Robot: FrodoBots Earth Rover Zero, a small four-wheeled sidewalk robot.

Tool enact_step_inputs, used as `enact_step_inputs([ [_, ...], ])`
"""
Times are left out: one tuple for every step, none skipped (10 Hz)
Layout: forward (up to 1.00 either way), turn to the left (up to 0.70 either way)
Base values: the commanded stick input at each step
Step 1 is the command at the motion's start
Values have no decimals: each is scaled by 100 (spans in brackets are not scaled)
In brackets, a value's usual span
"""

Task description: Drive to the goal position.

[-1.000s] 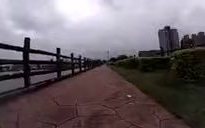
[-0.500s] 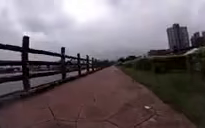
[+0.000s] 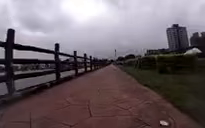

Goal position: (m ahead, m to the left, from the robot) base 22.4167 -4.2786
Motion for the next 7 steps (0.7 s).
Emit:
enact_step_inputs([
  [100,0],
  [100,0],
  [100,0],
  [100,0],
  [100,0],
  [100,0],
  [100,0],
])
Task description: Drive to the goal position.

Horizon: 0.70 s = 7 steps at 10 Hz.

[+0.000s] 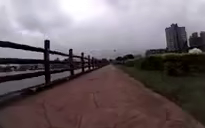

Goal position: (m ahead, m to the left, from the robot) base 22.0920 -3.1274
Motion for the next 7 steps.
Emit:
enact_step_inputs([
  [100,0],
  [100,0],
  [100,0],
  [100,0],
  [100,-6],
  [100,-15],
  [100,-25],
])
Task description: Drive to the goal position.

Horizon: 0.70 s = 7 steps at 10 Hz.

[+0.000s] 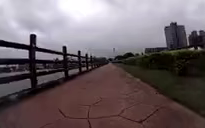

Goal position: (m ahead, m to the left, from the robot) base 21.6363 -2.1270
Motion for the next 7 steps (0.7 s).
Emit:
enact_step_inputs([
  [100,-31],
  [100,-10],
  [100,0],
  [100,0],
  [100,0],
  [100,0],
  [100,0],
])
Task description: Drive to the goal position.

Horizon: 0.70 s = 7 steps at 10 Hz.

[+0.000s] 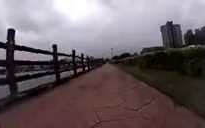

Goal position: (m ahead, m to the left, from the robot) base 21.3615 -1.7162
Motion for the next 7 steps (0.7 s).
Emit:
enact_step_inputs([
  [100,0],
  [100,0],
  [100,0],
  [100,0],
  [100,0],
  [100,0],
  [100,0],
])
